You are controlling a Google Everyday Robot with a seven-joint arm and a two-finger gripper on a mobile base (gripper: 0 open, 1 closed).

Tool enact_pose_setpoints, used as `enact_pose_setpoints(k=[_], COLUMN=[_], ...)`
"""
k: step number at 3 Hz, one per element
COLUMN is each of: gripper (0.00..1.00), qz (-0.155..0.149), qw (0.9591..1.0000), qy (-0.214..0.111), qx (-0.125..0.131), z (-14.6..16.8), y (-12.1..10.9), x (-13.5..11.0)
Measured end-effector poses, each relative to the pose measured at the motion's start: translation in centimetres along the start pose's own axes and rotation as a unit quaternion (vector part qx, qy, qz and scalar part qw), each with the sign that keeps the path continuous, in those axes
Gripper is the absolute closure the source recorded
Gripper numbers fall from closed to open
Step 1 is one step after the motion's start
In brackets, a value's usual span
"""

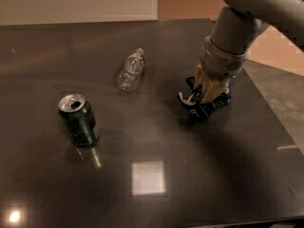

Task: Move blue chip bag near water bottle

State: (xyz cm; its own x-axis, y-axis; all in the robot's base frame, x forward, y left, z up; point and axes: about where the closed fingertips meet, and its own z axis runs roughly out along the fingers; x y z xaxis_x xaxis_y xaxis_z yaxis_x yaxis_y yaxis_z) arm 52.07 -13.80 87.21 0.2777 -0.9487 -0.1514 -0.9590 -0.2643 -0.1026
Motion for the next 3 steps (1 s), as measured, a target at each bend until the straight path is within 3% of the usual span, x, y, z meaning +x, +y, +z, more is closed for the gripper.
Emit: enact_pose_setpoints(k=[3], gripper=[1.00], qz=[-0.056], qw=[0.9961], qy=[-0.054], qx=[0.043], z=[1.5], y=[-7.6], x=[-5.3])
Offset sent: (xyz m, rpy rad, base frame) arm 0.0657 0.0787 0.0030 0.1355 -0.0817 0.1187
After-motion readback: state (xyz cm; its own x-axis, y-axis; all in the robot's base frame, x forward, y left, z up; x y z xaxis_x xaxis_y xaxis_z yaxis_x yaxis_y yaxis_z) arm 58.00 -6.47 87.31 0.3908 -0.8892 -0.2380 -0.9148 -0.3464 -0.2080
